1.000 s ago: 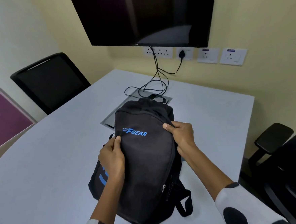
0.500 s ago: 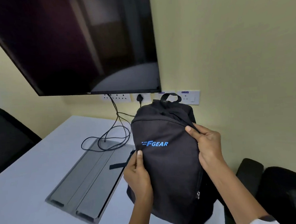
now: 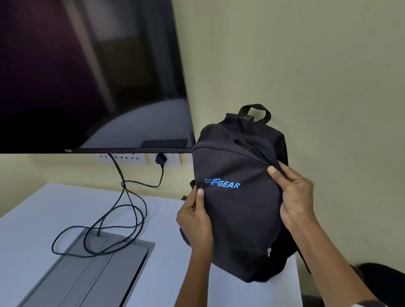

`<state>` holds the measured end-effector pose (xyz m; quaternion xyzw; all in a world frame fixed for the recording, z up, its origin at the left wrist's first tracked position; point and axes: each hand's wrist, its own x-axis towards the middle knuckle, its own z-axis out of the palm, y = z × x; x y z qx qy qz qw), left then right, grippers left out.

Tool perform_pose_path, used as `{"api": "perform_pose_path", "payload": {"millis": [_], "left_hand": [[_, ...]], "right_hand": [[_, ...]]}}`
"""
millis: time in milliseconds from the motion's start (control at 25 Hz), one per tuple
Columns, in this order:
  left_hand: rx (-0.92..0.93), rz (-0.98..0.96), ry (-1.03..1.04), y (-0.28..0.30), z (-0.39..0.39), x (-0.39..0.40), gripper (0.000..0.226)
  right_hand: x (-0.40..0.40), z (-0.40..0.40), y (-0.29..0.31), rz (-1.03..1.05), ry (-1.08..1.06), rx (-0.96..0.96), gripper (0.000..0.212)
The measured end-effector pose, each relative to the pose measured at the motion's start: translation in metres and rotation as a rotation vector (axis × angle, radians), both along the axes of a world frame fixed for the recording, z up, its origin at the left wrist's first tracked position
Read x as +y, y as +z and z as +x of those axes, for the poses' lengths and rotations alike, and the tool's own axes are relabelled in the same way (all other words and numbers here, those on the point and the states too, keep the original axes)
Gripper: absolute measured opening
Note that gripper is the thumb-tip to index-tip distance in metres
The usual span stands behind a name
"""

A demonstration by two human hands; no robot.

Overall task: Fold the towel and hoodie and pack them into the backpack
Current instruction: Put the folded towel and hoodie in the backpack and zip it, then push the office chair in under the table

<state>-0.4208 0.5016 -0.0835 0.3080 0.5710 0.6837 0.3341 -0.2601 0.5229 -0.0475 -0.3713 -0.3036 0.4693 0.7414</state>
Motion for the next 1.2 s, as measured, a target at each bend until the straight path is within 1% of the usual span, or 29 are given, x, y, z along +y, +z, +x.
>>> {"api": "perform_pose_path", "payload": {"millis": [80, 120, 160, 200, 240, 360, 400, 440, 480, 520, 560, 640, 720, 800, 920, 1040, 1200], "left_hand": [[0.075, -0.043, 0.014, -0.018, -0.006, 0.003, 0.025], [0.138, -0.049, 0.016, -0.024, -0.010, 0.004, 0.026], [0.239, -0.051, 0.011, -0.027, -0.015, 0.005, 0.028], [0.377, -0.058, -0.012, -0.029, -0.019, 0.006, 0.032], [0.522, -0.061, -0.044, -0.029, -0.022, 0.005, 0.039], [0.985, 0.052, -0.189, -0.037, -0.028, -0.001, 0.079], [1.170, 0.068, -0.259, -0.044, -0.028, -0.005, 0.094], [1.327, 0.045, -0.328, -0.052, -0.028, -0.008, 0.109], [1.428, -0.011, -0.382, -0.058, -0.028, -0.010, 0.122], [1.478, -0.083, -0.412, -0.063, -0.026, -0.011, 0.131], [1.493, -0.151, -0.425, -0.067, -0.023, -0.009, 0.139], [1.472, -0.240, -0.423, -0.072, -0.009, -0.002, 0.149], [1.431, -0.303, -0.406, -0.074, 0.014, 0.004, 0.152], [1.393, -0.377, -0.361, -0.080, 0.038, 0.008, 0.152], [1.308, -0.479, -0.225, -0.088, 0.061, 0.012, 0.157], [1.221, -0.545, -0.166, -0.092, 0.064, 0.016, 0.159], [1.222, -0.561, -0.206, -0.089, 0.061, 0.012, 0.155]], "right_hand": [[0.006, -0.004, -0.019, -0.053, 0.012, -0.079, 0.047], [0.010, -0.005, -0.025, -0.080, -0.012, -0.162, 0.043], [0.014, -0.006, -0.027, -0.105, -0.066, -0.294, 0.040], [0.016, -0.007, -0.027, -0.128, -0.150, -0.480, 0.042], [0.015, -0.008, -0.028, -0.134, -0.252, -0.696, 0.049], [-0.006, -0.019, -0.034, -0.089, -0.522, -1.321, 0.076], [-0.016, -0.026, -0.040, -0.045, -0.528, -1.503, 0.082], [-0.023, -0.031, -0.048, -0.001, -0.467, -1.657, 0.088], [-0.027, -0.035, -0.053, 0.007, -0.373, -1.782, 0.095], [-0.025, -0.035, -0.057, -0.035, -0.277, -1.865, 0.104], [-0.017, -0.032, -0.058, -0.104, -0.185, -1.894, 0.113], [0.008, -0.020, -0.054, -0.252, -0.005, -1.860, 0.130], [0.032, -0.005, -0.052, -0.319, 0.127, -1.826, 0.139], [0.050, 0.009, -0.052, -0.294, 0.240, -1.798, 0.142], [0.068, 0.016, -0.057, -0.173, 0.349, -1.823, 0.141], [0.077, 0.010, -0.056, -0.070, 0.383, -1.861, 0.140], [0.072, 0.008, -0.056, -0.092, 0.351, -1.885, 0.140]]}}
